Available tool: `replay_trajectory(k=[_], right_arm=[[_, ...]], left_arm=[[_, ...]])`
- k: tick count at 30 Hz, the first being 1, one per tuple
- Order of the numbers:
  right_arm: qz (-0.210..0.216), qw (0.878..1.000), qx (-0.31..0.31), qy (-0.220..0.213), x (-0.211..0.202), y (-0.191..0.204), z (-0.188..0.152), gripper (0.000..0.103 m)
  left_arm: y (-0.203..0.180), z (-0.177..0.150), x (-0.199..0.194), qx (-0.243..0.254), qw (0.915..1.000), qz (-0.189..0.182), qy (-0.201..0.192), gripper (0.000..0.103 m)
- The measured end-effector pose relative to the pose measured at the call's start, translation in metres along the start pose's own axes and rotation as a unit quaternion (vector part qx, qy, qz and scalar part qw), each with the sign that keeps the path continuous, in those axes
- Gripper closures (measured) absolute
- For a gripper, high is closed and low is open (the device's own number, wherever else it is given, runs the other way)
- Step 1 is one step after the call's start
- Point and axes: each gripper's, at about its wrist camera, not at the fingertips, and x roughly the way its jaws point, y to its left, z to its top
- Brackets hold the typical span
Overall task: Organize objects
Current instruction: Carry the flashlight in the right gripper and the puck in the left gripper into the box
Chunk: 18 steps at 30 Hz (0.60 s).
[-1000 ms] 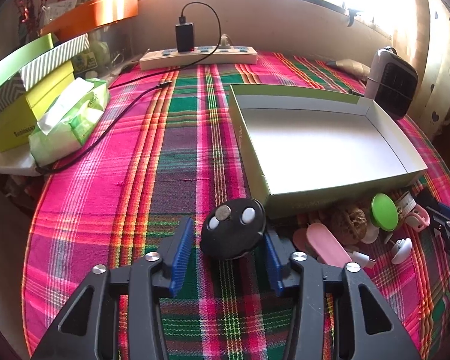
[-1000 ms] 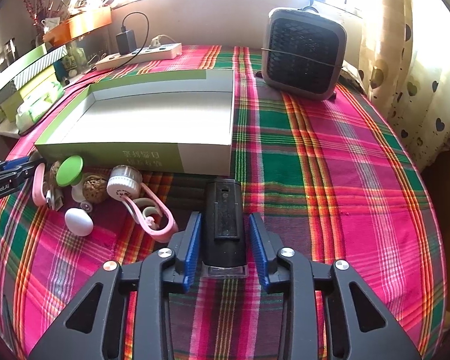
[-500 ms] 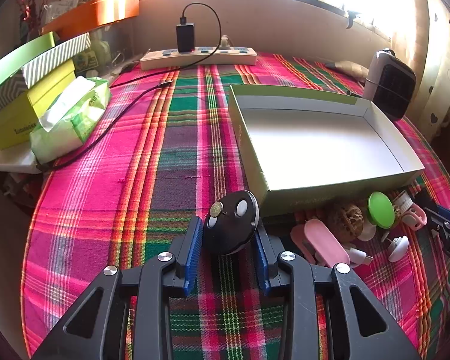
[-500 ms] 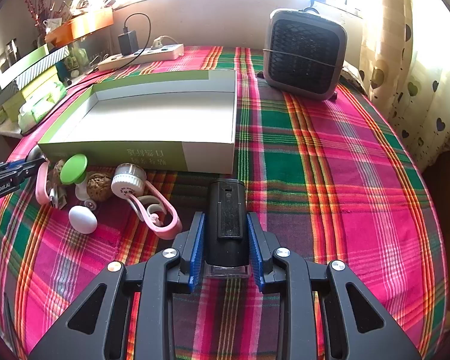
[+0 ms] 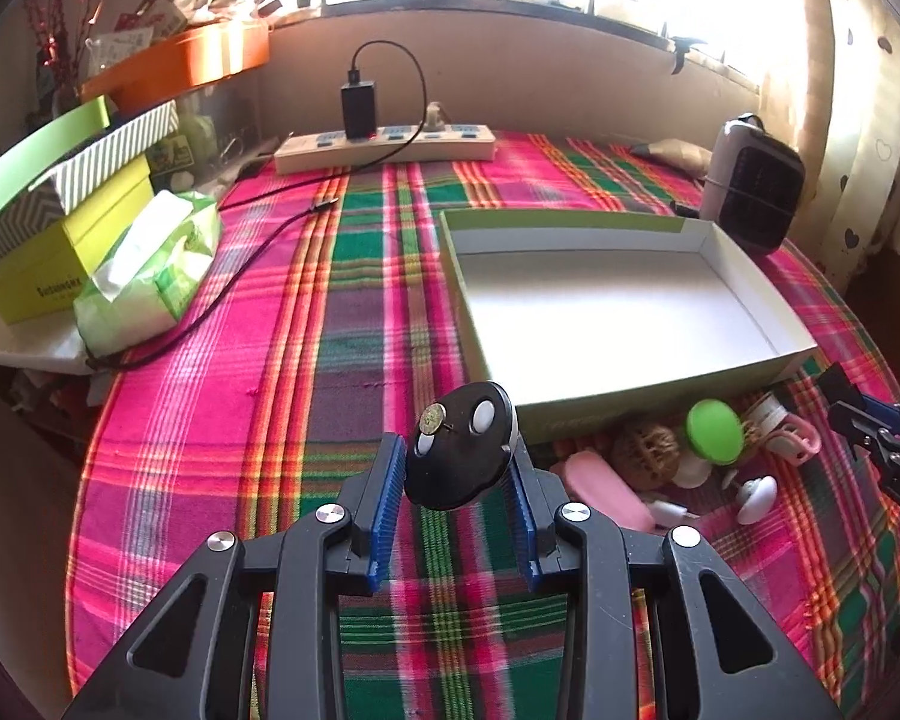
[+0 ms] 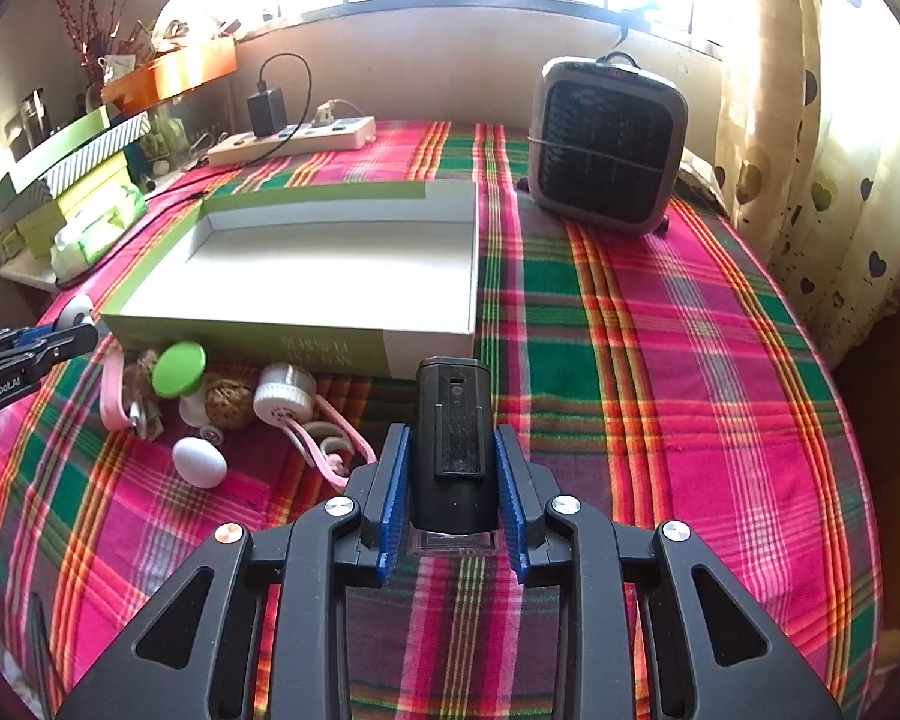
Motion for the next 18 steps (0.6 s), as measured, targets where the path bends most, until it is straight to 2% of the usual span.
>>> replay_trajectory(k=[9,18], right_arm=[[0.015,1.000,-0.014,-0.016,-0.010,0.009,0.022,0.074],[0.038,0.999,-0.025,-0.009,0.008,0.023,0.052,0.074]], left_arm=[[-0.017,0.019,-0.005,0.022,0.9995,-0.019,-0.010,0.073],[-0.033,0.040,0.011,0.034,0.9988,-0.036,-0.005,0.073]])
